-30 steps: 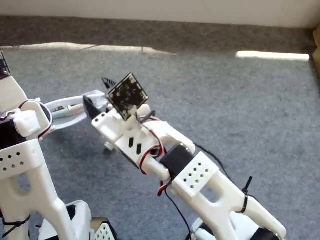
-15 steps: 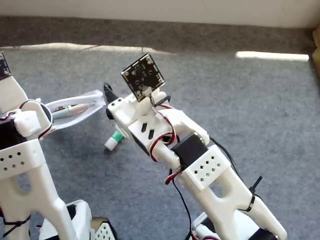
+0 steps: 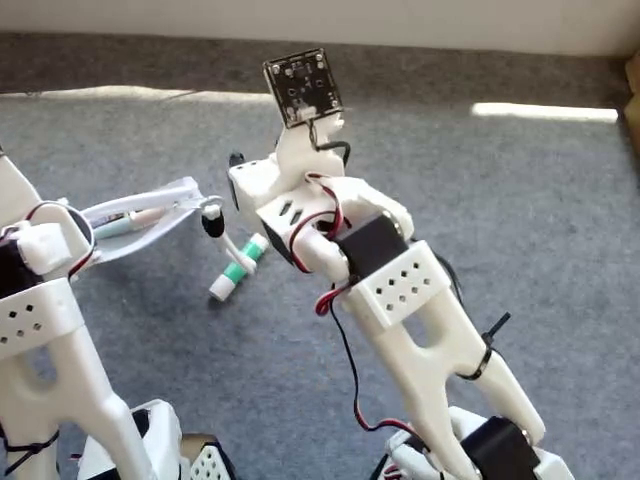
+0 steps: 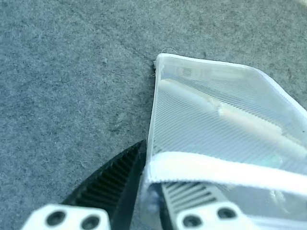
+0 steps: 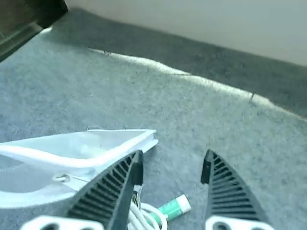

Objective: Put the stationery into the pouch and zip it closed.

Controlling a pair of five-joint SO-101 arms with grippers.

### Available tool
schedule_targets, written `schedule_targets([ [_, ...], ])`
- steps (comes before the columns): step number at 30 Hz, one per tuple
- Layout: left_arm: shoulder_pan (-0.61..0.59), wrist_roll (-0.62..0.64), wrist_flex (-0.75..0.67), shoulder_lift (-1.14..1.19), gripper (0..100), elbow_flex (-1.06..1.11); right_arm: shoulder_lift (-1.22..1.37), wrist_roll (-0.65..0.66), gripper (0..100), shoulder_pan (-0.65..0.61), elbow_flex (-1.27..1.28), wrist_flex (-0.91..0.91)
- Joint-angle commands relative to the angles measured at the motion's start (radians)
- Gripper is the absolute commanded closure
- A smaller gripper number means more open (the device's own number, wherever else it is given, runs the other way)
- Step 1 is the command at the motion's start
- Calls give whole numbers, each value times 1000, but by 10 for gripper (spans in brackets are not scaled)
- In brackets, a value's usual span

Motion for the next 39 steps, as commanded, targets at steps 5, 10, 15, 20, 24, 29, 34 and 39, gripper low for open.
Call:
schedule_targets([
  [5, -19, 17, -37, -1, 994, -24, 45, -166, 804, 45, -77, 111],
  [10, -19, 17, -37, -1, 994, -22, 104, -284, 804, 87, -76, 110],
  [15, -24, 20, -37, -1, 994, -22, 217, -367, 804, 94, -77, 101],
  [20, -24, 20, -37, -1, 994, -22, 325, -370, 804, 88, -85, 101],
  [24, -24, 20, -37, -1, 994, -22, 381, -370, 803, 88, -85, 102],
  [29, -22, 20, -37, -1, 994, -22, 460, -371, 803, 70, -87, 102],
  [34, -24, 18, -37, -1, 994, -22, 510, -373, 803, 21, -88, 101],
  [39, -24, 17, -37, -1, 994, -22, 518, -470, 803, -18, -88, 58],
])
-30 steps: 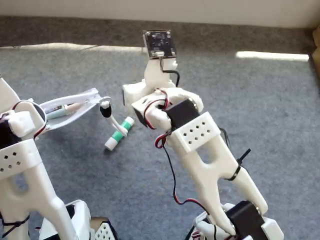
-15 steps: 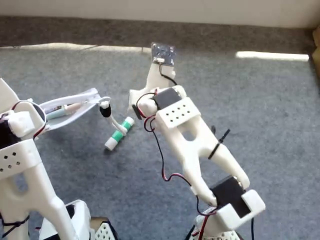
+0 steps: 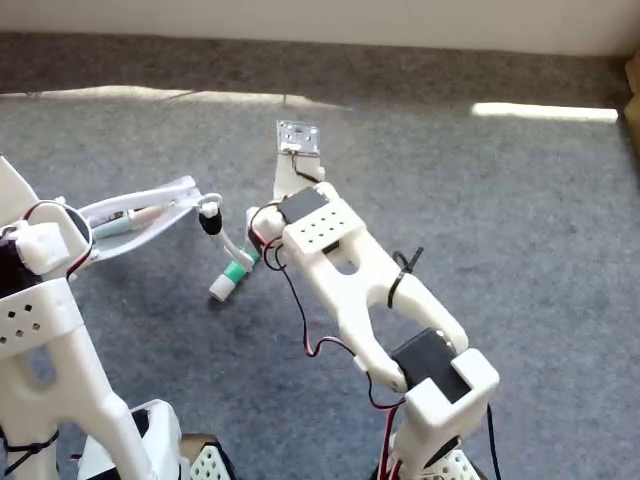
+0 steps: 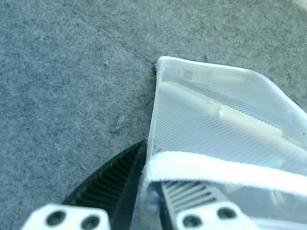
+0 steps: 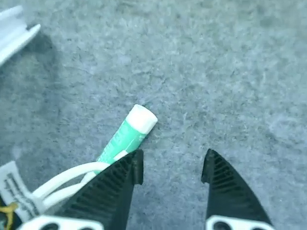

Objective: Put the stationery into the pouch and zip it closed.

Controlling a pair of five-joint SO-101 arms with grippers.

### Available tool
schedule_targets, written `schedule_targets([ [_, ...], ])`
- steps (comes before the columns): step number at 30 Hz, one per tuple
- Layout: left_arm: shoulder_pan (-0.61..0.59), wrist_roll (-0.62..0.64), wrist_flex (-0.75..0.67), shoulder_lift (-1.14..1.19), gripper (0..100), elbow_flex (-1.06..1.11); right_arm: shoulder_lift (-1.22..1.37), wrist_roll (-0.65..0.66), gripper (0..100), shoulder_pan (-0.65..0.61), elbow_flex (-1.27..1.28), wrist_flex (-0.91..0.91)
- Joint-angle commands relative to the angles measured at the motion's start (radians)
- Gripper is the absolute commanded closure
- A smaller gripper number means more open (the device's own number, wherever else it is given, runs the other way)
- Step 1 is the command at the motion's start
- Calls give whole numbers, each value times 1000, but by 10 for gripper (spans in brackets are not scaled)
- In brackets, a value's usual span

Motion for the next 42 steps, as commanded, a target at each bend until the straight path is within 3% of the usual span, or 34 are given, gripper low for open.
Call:
schedule_targets([
  [1, -16, 9, -25, -2, 994, -22, -18, -69, 803, -36, -74, -56],
  [9, -16, 9, -25, -2, 994, -21, -15, -74, 803, -94, -64, -160],
  [19, -13, 8, -23, -2, 994, -21, 185, -68, 803, -93, -77, -165],
  [28, -12, 8, -23, -2, 994, -19, 191, -63, 806, -74, -76, -160],
  [42, -12, 8, -23, -2, 994, -19, 194, 63, 807, -2, -76, -159],
])
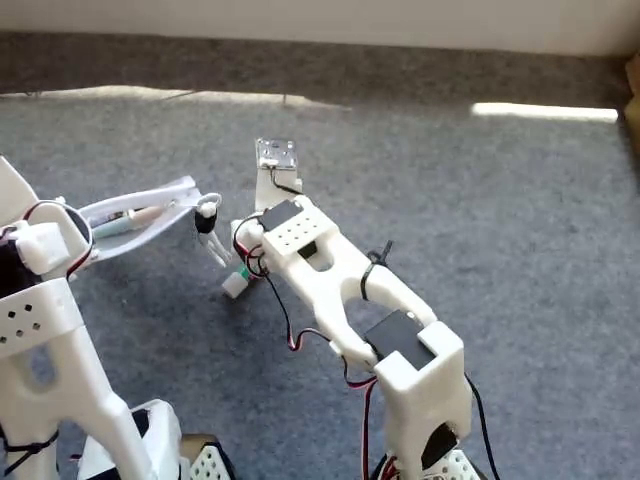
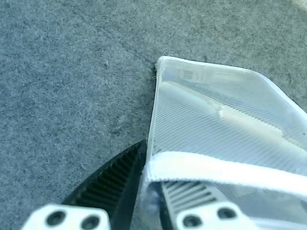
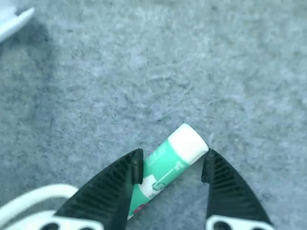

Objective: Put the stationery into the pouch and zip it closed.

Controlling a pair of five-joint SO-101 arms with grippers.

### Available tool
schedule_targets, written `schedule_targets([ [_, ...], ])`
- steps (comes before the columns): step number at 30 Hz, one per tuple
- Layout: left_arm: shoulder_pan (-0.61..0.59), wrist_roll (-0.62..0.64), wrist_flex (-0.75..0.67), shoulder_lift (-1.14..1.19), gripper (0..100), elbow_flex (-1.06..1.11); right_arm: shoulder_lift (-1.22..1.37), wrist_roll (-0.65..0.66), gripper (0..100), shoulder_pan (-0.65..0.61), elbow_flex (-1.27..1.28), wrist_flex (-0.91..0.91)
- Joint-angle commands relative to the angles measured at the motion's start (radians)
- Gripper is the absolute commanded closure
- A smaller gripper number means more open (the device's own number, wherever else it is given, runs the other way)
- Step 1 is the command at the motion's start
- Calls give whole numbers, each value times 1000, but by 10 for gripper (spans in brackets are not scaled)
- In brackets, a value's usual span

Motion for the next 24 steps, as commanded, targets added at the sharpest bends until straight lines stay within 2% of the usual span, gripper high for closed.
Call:
schedule_targets([
  [1, -12, 8, -23, -2, 994, -19, -7, 17, 807, 24, -35, -10],
  [24, -12, 6, -23, -2, 994, -19, -1, 20, 807, 31, -27, -15],
])
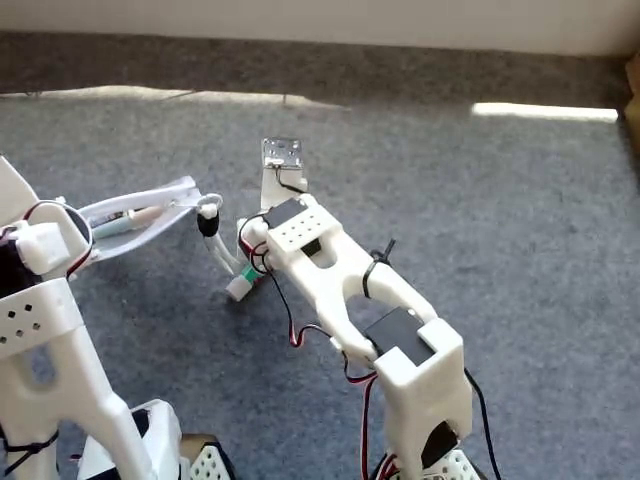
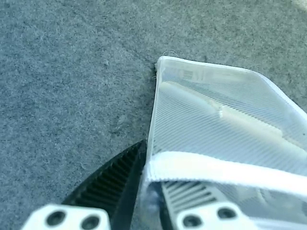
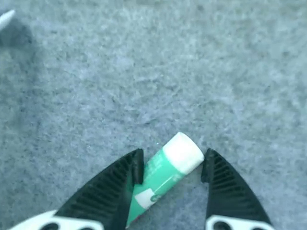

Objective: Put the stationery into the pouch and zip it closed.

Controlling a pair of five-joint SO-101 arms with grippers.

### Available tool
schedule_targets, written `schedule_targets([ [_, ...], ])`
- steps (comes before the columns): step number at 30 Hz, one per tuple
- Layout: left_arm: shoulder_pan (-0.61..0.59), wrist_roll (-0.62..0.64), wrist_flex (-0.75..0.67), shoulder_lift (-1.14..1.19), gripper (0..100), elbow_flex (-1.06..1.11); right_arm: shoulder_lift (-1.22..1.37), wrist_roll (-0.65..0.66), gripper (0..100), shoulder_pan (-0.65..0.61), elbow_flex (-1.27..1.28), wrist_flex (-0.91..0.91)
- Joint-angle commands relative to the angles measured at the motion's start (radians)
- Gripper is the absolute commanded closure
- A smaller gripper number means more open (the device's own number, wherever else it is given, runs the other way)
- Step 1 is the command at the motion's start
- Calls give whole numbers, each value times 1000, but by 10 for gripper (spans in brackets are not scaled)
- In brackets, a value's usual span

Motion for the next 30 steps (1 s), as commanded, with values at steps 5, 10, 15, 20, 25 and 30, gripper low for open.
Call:
schedule_targets([
  [5, -12, 6, -23, -2, 994, -19, 76, 12, 807, 16, -45, -12],
  [10, -15, 6, -23, -2, 994, -19, 119, 12, 807, 15, -163, 142],
  [15, -12, 6, -23, -2, 994, -19, 136, 12, 807, 16, -259, 272],
  [20, -12, 6, -23, -2, 994, -19, 136, 12, 807, 16, -268, 286],
  [25, -12, 6, -23, -2, 994, -19, 136, 12, 808, 18, -268, 286],
  [30, -13, 6, -23, -2, 994, -19, 136, 12, 820, 18, -268, 286],
])
